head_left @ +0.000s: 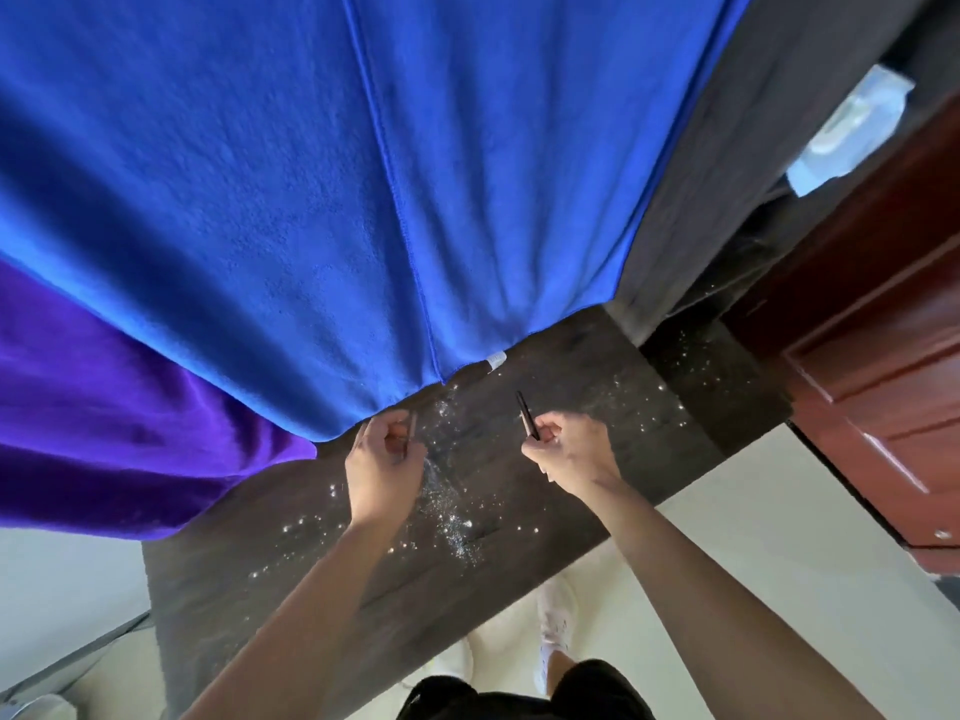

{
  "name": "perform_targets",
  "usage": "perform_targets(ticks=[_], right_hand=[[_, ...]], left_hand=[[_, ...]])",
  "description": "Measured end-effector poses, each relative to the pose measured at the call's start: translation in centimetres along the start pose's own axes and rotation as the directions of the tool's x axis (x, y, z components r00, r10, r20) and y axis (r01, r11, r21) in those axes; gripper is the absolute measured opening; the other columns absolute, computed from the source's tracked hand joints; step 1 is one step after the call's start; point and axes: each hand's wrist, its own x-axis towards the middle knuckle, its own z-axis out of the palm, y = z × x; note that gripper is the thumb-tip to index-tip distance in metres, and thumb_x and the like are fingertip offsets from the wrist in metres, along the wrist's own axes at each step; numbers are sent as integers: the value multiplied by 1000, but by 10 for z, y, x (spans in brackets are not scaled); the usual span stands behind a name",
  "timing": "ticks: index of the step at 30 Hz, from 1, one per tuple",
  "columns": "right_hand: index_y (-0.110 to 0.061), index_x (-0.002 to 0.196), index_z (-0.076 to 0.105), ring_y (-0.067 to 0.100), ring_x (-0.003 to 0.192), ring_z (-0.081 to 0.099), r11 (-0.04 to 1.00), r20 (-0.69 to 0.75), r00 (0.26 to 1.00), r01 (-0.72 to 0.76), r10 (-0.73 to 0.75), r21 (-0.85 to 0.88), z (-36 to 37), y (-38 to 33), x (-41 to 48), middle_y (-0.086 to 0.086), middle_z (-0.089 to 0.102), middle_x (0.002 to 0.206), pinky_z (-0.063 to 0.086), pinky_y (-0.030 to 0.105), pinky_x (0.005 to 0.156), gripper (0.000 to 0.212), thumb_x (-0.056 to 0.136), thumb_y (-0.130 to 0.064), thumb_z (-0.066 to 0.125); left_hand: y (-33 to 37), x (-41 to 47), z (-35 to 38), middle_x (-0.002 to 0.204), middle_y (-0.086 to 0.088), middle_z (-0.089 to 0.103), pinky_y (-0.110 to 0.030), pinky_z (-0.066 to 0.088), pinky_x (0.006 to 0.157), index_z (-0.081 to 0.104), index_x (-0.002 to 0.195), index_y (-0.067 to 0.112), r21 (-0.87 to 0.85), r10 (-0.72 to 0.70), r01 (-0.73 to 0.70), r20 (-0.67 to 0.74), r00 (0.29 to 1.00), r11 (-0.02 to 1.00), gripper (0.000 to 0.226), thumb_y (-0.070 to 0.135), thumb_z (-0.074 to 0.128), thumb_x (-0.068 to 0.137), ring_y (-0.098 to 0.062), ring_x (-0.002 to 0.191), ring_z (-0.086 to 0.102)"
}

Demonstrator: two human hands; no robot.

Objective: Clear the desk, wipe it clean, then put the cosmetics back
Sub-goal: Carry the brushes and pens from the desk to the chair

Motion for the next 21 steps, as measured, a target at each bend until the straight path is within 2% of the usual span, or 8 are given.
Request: perform_targets(ticks=[2,5,8,11,15,18,21], right_hand=[[-25,90,76,1,56,63,1000,-90,996,-10,9,-1,-28,5,-18,-13,71,67,60,31,70,18,73,-27,74],[-25,90,75,0,64,65,997,-254,964,-73,79,33,-67,25,-62,-14,70,71,57,24,72,15,76,-29,75],[-31,82,69,0,60,61,980,-431,884,-123,181,159,-100,56,-115,-15,67,68,56,25,69,14,76,-23,78],[-30,82,69,7,58,62,954,-542,791,-179,285,241,-130,91,-172,-11,67,68,59,32,68,14,76,-21,77],[-28,85,70,13,60,64,894,-643,630,-222,436,389,-160,142,-246,-7,70,70,60,34,68,12,77,-22,76],[-24,86,73,15,60,64,837,-674,506,-224,538,500,-175,182,-300,-5,70,68,59,33,65,10,77,-22,75],[-28,82,71,17,59,65,805,-687,428,-220,588,552,-188,221,-349,-3,70,66,59,31,59,7,78,-23,75]], left_hand=[[21,-1,7,89,7,66,-18,44,77,63,98,35,-61,81,-78,64,995,995,34,8,68,77,-11,81,62],[56,-15,33,87,4,67,-8,43,73,64,98,32,-133,206,-185,168,964,974,37,2,69,77,-5,74,61],[94,-48,67,89,0,67,-8,45,73,65,101,26,-237,315,-249,301,900,939,39,-4,68,77,-2,69,59],[129,-90,100,92,0,67,-7,44,74,67,104,22,-287,433,-334,429,793,898,35,-1,68,78,-4,74,60],[169,-155,141,93,2,67,-27,53,82,68,107,20,-325,539,-431,564,626,842,31,3,68,81,-13,82,64],[192,-211,171,92,6,66,-25,52,78,65,106,28,-361,582,-472,637,506,804,32,6,68,82,-8,82,62],[208,-269,203,92,9,64,-16,47,70,67,110,22,-403,624,-514,676,392,758,28,11,69,84,-7,81,61]])
